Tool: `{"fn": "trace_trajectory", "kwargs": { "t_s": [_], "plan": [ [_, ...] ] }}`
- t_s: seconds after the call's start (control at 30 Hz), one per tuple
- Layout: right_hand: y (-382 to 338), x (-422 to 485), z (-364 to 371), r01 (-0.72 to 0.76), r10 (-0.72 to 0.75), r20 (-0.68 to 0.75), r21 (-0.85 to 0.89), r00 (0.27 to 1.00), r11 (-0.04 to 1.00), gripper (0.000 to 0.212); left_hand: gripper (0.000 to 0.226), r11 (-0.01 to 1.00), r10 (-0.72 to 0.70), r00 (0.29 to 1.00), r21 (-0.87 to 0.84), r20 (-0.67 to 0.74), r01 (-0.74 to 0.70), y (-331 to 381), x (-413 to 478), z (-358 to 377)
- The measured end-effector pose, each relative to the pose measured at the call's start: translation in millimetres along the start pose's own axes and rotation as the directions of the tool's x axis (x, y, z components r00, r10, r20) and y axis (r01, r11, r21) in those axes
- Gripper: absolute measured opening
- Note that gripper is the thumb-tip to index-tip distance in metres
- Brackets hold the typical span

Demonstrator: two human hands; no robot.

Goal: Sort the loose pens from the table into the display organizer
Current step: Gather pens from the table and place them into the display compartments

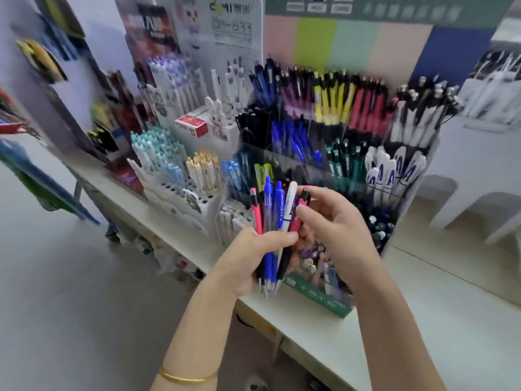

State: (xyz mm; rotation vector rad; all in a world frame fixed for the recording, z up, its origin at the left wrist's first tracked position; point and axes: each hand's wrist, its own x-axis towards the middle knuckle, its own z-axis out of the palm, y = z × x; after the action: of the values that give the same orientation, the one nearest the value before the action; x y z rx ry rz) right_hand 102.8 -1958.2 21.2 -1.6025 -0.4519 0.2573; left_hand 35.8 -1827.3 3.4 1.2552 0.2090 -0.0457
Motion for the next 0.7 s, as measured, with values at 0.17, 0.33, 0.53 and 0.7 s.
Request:
{"fn": "trace_trajectory", "kwargs": {
  "t_s": [0.17,0.33,0.53,0.7],
  "plan": [
    [-5,49,15,-0.025,0.028,-0.04,0.064,0.999,0.998,0.027,0.037,1.0,0.001,0.999,-0.024,0.045,0.0,28,40,-31],
    [-16,70,18,-0.026,0.038,-0.129,0.095,0.991,0.995,0.03,0.027,0.999,0.019,0.996,0.049,0.09,-0.023,44,74,-39],
    [-34,79,16,-0.054,0.048,-0.273,-0.016,0.961,0.998,0.017,0.035,0.991,0.006,0.973,0.125,0.231,-0.036,68,104,-36],
    [-58,87,6,-0.014,-0.054,-0.422,-0.156,0.905,0.988,0.016,0.022,0.981,0.04,0.979,0.179,0.199,-0.077,85,130,-26]
  ]
}}
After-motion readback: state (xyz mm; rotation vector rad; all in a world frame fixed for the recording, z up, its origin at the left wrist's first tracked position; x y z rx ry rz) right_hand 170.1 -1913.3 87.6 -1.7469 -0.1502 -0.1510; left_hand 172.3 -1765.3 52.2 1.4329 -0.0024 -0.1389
